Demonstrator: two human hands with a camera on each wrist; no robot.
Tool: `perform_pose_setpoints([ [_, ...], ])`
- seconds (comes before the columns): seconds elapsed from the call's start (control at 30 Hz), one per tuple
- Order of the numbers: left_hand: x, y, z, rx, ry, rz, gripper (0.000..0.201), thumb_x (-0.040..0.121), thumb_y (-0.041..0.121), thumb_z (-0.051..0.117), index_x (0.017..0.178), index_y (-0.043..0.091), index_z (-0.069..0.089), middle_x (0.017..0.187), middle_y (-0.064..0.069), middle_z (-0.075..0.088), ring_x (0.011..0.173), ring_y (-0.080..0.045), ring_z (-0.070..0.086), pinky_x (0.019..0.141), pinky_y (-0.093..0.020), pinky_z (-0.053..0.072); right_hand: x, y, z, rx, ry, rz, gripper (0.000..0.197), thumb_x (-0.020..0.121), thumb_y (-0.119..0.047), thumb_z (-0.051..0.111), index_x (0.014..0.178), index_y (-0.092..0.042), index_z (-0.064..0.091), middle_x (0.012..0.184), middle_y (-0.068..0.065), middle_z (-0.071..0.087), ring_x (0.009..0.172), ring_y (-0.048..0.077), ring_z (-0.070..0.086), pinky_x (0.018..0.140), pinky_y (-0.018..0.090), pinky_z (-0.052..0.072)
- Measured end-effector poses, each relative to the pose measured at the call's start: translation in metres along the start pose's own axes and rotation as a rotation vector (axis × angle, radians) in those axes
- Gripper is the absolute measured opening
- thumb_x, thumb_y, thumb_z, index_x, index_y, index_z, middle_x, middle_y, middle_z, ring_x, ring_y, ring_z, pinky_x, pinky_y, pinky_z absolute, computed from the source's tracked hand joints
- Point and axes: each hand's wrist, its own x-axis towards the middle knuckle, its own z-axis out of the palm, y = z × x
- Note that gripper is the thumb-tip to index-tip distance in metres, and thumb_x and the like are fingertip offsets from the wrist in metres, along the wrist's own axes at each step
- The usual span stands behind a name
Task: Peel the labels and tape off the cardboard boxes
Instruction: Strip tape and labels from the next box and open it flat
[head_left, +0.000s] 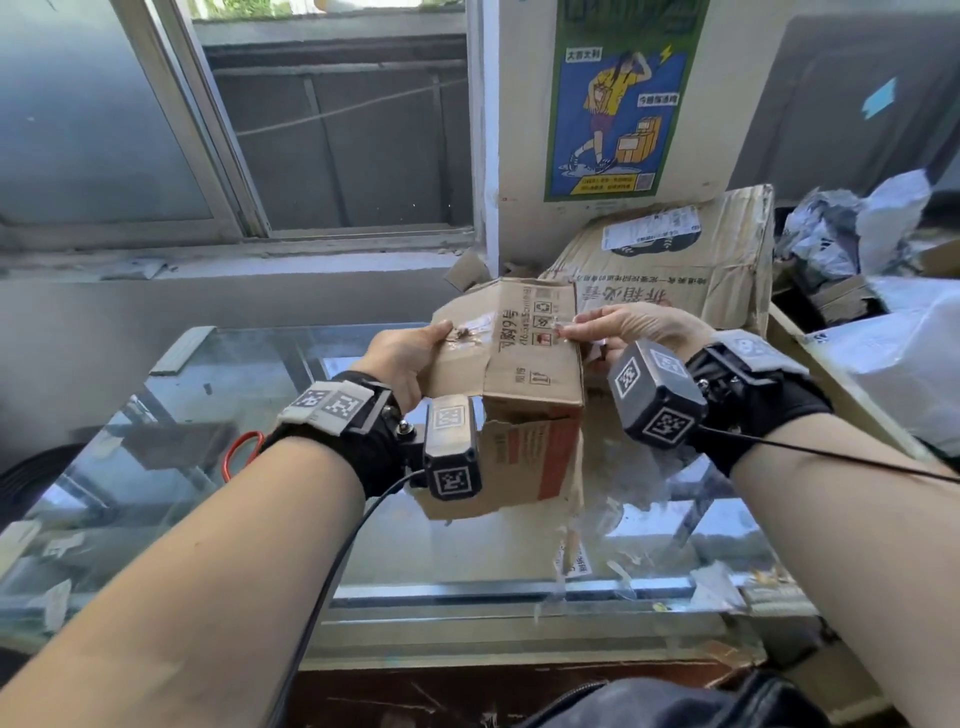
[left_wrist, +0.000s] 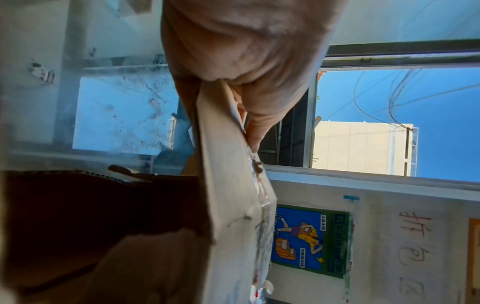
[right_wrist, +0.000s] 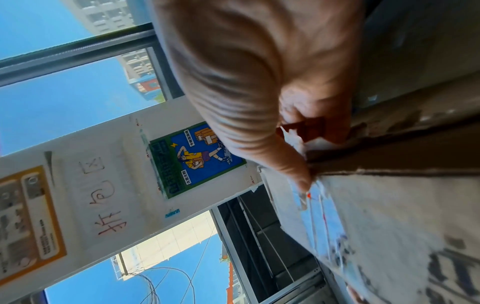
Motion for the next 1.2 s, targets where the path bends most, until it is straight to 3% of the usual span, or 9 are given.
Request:
perform_pose_setpoints([
  [0.1,0.0,-0.002,0.005,0.014,0.061,0.084,0.012,0.085,0.012,0.072,0.088,0.002,0.066,0.1,-0.015,0.067,0.092,-0.03,0.066,0.088,-0.048,0.055,0.006,0.002,-0.006,0.008,-0.019,0.033,0.019,0.083,0.0,0.063,0.095,-0.012,0.054,0.097,0.013,0.065,0.071,0.023,0.068,0.061,0.034,0.059],
  [0.23,0.003,-0.002,0.014,0.093,0.117,0.203,0.015,0.085,0.008,0.072,0.097,0.001,0.068,0.091,-0.009,0.065,0.095,-0.027,0.064,0.092,-0.041,0.054,0.003,0.005,-0.01,0.056,-0.061,0.068,0.016,0.089,0.004,0.053,0.086,-0.011,0.053,0.092,0.011,0.066,0.066,0.02,0.069,0.047,0.026,0.054],
  [0.37,0.005,0.006,0.016,0.428,0.2,0.261,0.034,0.087,0.023,0.071,0.111,-0.001,0.064,0.112,-0.009,0.062,0.106,-0.025,0.057,0.095,-0.033,0.047,0.004,0.01,-0.015,0.131,-0.021,0.01,0.027,0.08,0.009,0.058,0.095,-0.012,0.058,0.115,0.016,0.063,0.105,0.029,0.062,0.065,0.029,0.056],
  [0.53,-0.018,0.016,0.024,1.047,0.428,0.394,0.062,0.085,0.042,0.063,0.135,0.011,0.045,0.139,-0.015,0.043,0.129,-0.032,0.036,0.105,-0.044,0.037,0.003,0.015,-0.006,0.081,0.06,-0.223,0.028,0.078,0.018,0.058,0.085,-0.009,0.051,0.094,0.016,0.061,0.081,0.025,0.062,0.067,0.029,0.055],
  [0.6,-0.035,0.014,0.038,1.166,0.315,0.375,0.08,0.081,0.068,0.056,0.138,0.013,0.046,0.142,-0.015,0.042,0.133,-0.033,0.032,0.108,-0.047,0.034,0.001,0.016,-0.004,-0.029,0.051,-0.281,0.026,0.079,0.013,0.062,0.087,-0.009,0.052,0.1,0.016,0.061,0.089,0.027,0.062,0.075,0.033,0.054],
  [0.7,-0.05,0.002,0.053,1.221,0.131,0.273,0.125,0.047,0.096,0.051,0.144,0.018,0.04,0.147,-0.015,0.038,0.138,-0.034,0.028,0.112,-0.05,0.029,0.0,0.016,-0.004,-0.216,0.024,-0.296,0.029,0.075,0.004,0.072,0.094,-0.011,0.055,0.104,0.013,0.063,0.1,0.027,0.062,0.087,0.04,0.053],
  [0.9,-0.036,-0.016,0.057,1.243,0.144,0.251,0.129,0.043,0.09,0.064,0.146,0.022,0.029,0.146,-0.01,0.033,0.135,-0.03,0.03,0.111,-0.05,0.031,0.009,0.015,-0.002,-0.494,0.148,-0.356,0.026,0.073,0.002,0.066,0.087,-0.017,0.053,0.111,0.015,0.059,0.101,0.027,0.061,0.088,0.043,0.054],
  [1.07,-0.028,-0.022,0.058,1.099,0.02,0.295,0.135,0.027,0.087,0.07,0.144,0.032,0.032,0.139,-0.002,0.043,0.127,-0.023,0.044,0.105,-0.043,0.042,0.011,0.004,-0.001,-1.026,0.303,-0.513,0.027,0.075,-0.008,0.073,0.096,-0.013,0.056,0.121,0.011,0.042,0.103,0.025,0.054,0.091,0.037,0.049],
  [1.2,-0.013,-0.03,0.055,0.991,-0.021,0.321,0.136,0.016,0.089,0.07,0.138,0.039,0.037,0.124,0.003,0.057,0.113,-0.02,0.056,0.092,-0.042,0.052,0.001,-0.004,0.009,-1.354,0.319,-0.729,0.01,0.086,-0.003,0.059,0.095,-0.008,0.061,0.111,0.011,0.059,0.102,0.025,0.057,0.09,0.035,0.049],
])
